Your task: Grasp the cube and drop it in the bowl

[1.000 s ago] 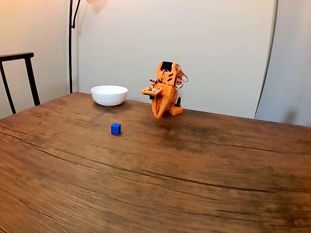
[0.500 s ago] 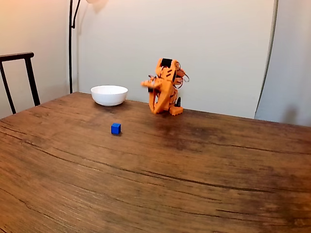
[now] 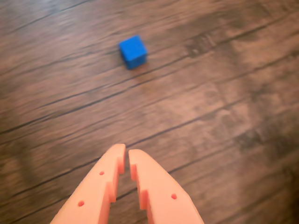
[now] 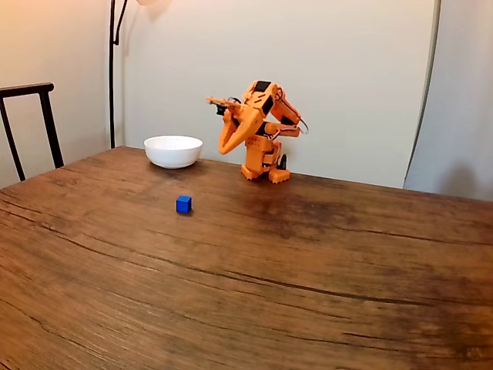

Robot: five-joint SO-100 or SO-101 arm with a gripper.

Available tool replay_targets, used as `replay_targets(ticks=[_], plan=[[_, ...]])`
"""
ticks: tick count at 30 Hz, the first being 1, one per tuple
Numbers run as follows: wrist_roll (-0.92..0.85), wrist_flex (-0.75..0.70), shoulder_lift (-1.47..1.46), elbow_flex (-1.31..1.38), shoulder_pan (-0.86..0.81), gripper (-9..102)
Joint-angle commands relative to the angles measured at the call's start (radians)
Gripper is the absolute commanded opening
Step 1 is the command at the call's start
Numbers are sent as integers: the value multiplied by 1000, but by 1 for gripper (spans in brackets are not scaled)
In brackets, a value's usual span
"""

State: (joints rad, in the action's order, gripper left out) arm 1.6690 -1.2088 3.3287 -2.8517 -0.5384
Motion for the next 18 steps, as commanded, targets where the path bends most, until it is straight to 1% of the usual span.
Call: replay_targets(ticks=[1,3,8,13,18], plan=[[-9,21,-5,35,-44,-1],[-8,31,-5,38,-51,-1],[14,112,-5,46,-32,-1],[71,100,-6,103,9,-1],[94,117,-6,156,-3,-1]])
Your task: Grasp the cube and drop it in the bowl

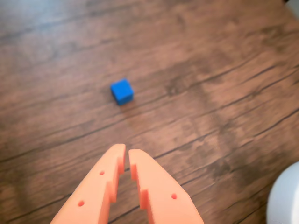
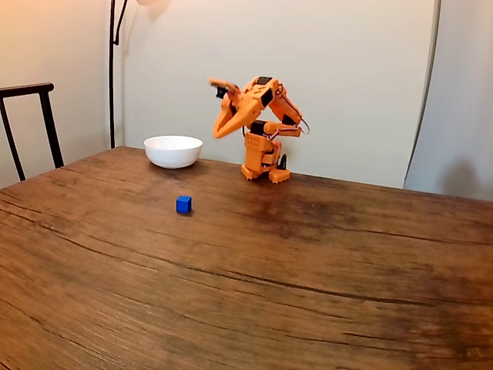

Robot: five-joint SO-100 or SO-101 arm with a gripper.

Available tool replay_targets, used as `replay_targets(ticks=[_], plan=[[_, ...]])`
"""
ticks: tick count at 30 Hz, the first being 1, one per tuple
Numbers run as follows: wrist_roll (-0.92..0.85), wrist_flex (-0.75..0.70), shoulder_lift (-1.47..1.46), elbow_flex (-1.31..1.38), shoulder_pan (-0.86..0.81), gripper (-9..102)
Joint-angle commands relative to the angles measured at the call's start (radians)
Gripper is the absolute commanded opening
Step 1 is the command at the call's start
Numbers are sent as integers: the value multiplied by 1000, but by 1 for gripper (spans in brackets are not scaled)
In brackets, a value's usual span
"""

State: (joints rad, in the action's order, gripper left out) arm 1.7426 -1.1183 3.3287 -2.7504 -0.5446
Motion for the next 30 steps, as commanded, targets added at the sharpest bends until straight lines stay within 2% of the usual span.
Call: replay_targets(ticks=[1,10,14,23,30], plan=[[31,35,-6,64,3,-1],[34,118,-8,117,-17,-1],[97,121,-63,221,-17,-1],[253,109,-644,607,-18,-1],[319,109,-950,764,-15,-1]])
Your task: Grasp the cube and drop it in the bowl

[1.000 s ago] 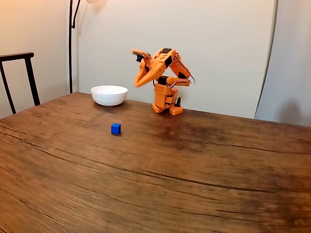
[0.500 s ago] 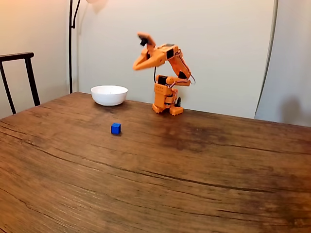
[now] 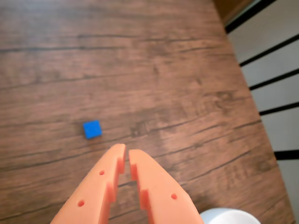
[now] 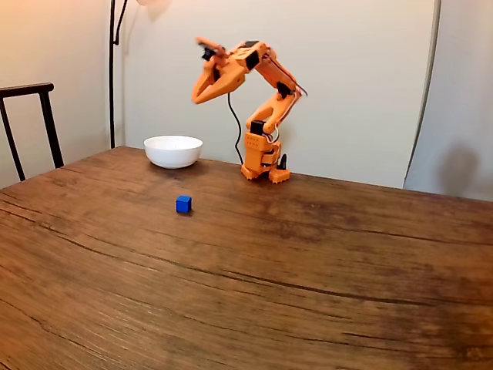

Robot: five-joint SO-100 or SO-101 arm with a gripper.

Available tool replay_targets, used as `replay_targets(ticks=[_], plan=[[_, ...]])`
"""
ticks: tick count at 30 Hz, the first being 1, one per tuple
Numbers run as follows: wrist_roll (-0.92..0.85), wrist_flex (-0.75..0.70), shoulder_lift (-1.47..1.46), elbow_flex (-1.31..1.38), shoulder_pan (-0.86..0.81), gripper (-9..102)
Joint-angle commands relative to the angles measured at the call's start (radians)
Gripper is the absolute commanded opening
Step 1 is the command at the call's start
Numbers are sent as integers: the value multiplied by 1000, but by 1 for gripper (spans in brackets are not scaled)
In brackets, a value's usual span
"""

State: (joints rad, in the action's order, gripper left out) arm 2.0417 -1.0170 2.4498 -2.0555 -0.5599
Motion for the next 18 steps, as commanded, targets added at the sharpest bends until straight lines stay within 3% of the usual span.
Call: replay_targets(ticks=[1,7,14,18], plan=[[26,8,-91,71,-2,-1],[72,17,-187,40,3,0],[66,69,-242,-58,11,27],[61,146,-270,-118,43,36]])
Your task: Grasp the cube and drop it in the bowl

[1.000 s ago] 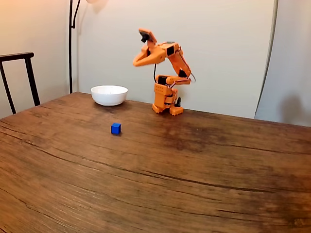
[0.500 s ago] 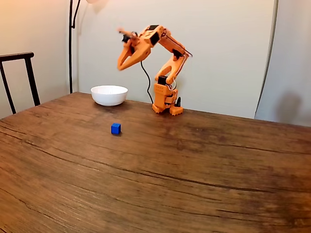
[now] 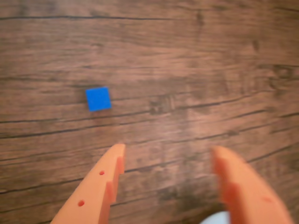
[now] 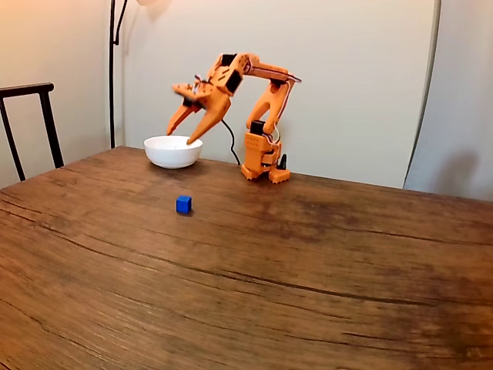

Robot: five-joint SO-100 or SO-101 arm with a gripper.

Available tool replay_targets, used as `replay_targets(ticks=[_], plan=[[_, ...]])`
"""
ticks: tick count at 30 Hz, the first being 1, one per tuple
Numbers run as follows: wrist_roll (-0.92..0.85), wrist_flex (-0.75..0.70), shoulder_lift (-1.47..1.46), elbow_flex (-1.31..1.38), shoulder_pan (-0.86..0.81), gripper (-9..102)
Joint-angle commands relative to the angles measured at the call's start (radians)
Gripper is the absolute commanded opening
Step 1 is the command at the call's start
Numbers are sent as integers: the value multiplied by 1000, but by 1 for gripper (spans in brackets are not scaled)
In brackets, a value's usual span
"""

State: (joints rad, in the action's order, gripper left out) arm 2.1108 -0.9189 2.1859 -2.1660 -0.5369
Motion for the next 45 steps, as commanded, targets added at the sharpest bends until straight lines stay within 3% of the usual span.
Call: replay_targets(ticks=[1,10,21,25,35,45], plan=[[-8,69,-12,-18,31,38],[-32,242,-34,-160,91,53],[-192,782,-34,-549,132,52],[-224,876,-35,-614,137,52],[-225,839,-37,-574,138,52],[-150,252,-38,-199,77,52]])
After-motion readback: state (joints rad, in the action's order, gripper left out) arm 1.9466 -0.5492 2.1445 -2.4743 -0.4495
